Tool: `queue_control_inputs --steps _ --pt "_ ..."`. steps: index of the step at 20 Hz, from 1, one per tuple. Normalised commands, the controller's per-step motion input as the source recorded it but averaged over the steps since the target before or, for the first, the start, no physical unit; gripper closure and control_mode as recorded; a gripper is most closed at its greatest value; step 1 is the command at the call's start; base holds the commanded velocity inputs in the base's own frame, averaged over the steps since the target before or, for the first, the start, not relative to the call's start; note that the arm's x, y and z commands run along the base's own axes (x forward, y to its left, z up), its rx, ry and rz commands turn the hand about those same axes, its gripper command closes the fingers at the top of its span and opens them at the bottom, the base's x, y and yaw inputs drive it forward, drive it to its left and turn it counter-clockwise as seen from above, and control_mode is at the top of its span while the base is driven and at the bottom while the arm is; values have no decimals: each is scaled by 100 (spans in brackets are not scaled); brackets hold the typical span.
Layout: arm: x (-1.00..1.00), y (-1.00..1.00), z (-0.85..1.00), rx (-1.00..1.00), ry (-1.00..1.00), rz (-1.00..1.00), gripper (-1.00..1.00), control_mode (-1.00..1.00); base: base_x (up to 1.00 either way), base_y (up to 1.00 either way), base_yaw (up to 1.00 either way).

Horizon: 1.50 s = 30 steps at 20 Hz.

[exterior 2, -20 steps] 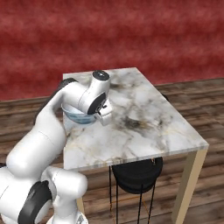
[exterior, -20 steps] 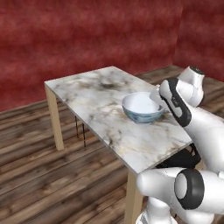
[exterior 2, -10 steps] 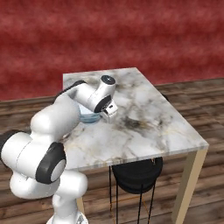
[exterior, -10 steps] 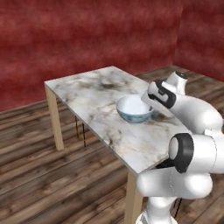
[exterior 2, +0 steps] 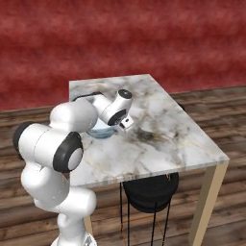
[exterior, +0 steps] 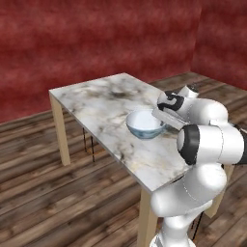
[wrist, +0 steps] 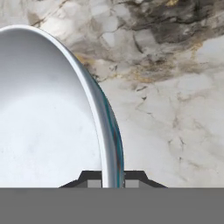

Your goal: Clear the mugs and bowl far away from the sink.

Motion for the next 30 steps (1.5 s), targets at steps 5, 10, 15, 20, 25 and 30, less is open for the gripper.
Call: queue_control_inputs --steps 5,10,15,20,25,30 --pt "34 -7 -35 0 0 3 100 -100 0 0 0" --pt "36 -5 -24 0 0 1 100 -100 0 0 0" --pt "33 -2 -19 0 0 0 100 -100 0 0 0" --pt "24 0 -23 0 0 0 100 -100 0 0 0" --pt "18 0 -24 0 0 0 100 -100 0 0 0" --pt "11 0 6 0 1 0 -100 -100 0 0 0"
